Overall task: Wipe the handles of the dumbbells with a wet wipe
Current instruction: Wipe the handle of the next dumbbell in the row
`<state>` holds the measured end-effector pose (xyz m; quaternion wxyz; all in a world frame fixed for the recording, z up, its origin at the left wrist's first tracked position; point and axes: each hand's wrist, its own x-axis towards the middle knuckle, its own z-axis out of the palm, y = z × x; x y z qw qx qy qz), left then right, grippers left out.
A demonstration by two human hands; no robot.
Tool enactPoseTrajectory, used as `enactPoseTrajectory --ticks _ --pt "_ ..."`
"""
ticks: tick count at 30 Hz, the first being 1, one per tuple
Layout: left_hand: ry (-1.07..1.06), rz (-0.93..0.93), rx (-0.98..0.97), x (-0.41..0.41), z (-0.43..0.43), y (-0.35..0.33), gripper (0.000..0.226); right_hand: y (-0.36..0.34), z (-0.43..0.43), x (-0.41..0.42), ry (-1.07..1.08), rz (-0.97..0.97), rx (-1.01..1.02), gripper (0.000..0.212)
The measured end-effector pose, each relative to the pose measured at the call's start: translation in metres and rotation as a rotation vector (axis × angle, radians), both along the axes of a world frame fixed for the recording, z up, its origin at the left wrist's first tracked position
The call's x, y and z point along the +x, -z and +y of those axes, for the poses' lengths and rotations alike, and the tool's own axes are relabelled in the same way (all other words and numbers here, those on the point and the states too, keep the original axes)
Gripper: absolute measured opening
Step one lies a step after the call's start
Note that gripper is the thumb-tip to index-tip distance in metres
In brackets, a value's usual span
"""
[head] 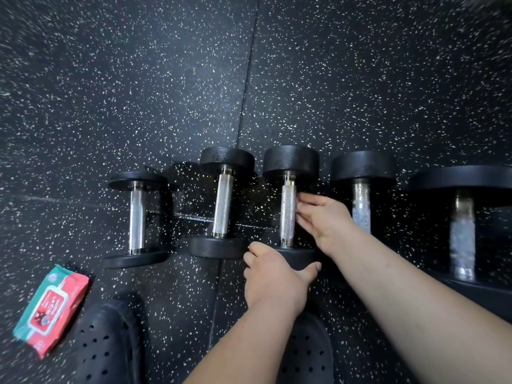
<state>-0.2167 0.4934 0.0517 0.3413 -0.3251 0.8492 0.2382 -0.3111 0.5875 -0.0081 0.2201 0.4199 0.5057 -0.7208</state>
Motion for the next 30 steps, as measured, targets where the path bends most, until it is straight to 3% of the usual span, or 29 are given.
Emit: enactPoseTrajectory --ticks 2,8,11,16,23,30 --pt "0.003 -0.003 0.002 -0.001 0.0 -0.001 0.106 -0.003 0.0 -0.007 0.046 0.044 0.026 0.022" --pt "0.001 -0.005 -0.002 0.0 0.0 0.0 0.106 -0.003 0.003 0.017 -0.178 0.117 0.316 0.016" --pt "0.0 -0.007 -0.008 0.0 0.0 0.0 0.107 -0.009 0.009 0.017 -0.246 0.246 0.534 0.016" --pt "-0.001 -0.008 -0.01 -0.001 0.0 0.0 0.107 -0.026 0.004 0.02 -0.347 0.362 0.704 0.007" --pt "-0.006 0.005 -0.007 0.0 0.0 0.004 0.103 -0.019 0.002 0.038 -0.382 0.391 0.653 0.015" --pt "0.005 0.013 -0.01 0.002 0.0 0.003 0.104 -0.017 0.004 0.022 -0.448 0.463 0.796 0.017"
